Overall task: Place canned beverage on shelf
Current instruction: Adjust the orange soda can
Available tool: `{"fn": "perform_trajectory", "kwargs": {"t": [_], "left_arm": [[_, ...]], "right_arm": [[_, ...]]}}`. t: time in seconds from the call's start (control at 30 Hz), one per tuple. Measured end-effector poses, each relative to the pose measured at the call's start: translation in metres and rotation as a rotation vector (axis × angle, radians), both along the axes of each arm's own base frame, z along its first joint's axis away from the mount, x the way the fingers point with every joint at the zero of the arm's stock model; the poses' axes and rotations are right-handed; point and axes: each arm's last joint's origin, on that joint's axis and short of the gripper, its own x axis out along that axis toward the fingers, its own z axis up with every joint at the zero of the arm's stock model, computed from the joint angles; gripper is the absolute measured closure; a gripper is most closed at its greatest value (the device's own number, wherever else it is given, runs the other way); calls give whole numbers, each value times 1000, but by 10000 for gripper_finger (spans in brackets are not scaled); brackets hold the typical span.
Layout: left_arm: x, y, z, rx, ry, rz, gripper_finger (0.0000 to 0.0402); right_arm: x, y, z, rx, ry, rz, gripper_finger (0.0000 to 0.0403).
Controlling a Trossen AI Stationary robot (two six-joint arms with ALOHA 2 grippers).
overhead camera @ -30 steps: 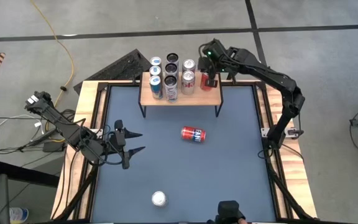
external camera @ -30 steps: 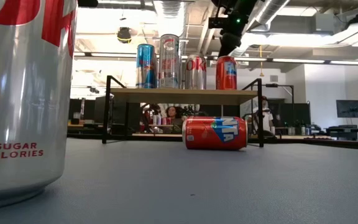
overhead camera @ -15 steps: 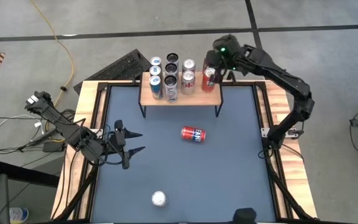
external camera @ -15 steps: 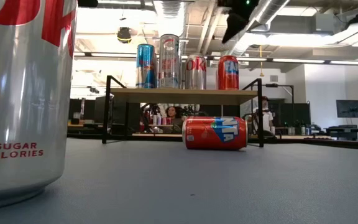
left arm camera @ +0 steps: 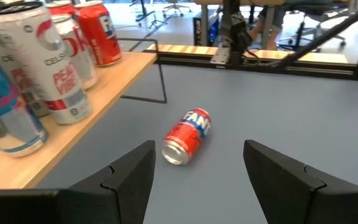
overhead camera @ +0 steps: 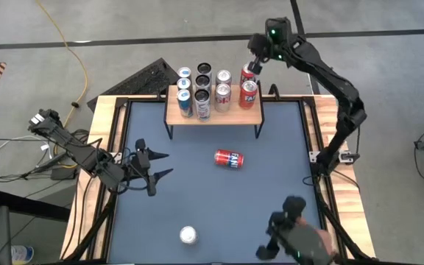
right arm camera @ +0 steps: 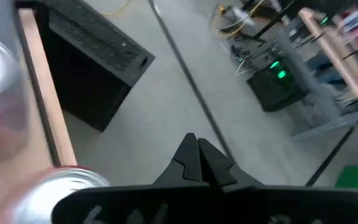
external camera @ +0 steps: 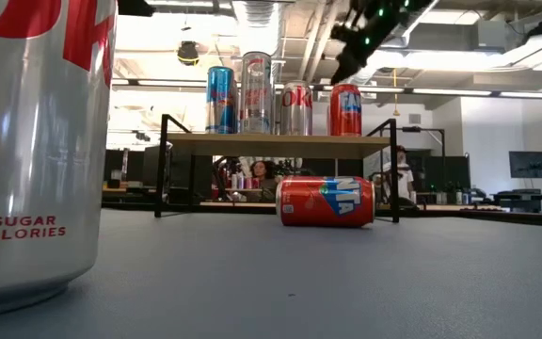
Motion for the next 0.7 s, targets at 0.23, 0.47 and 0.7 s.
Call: {"fn": "perform_trajectory", "kwargs": {"t": [0.23,0.47,0.7], "left_arm": [[5,9,0,-8,4,37,166],[9,18,-1,-22,19,40,166],[11,19,-2,-34,29,12,166]], "right_arm": [[-14,-47,-12,91,15,-34,403],[-13,-62,-16,240,60,16,403],[-9,-63,-24,303,114,57,403]]}}
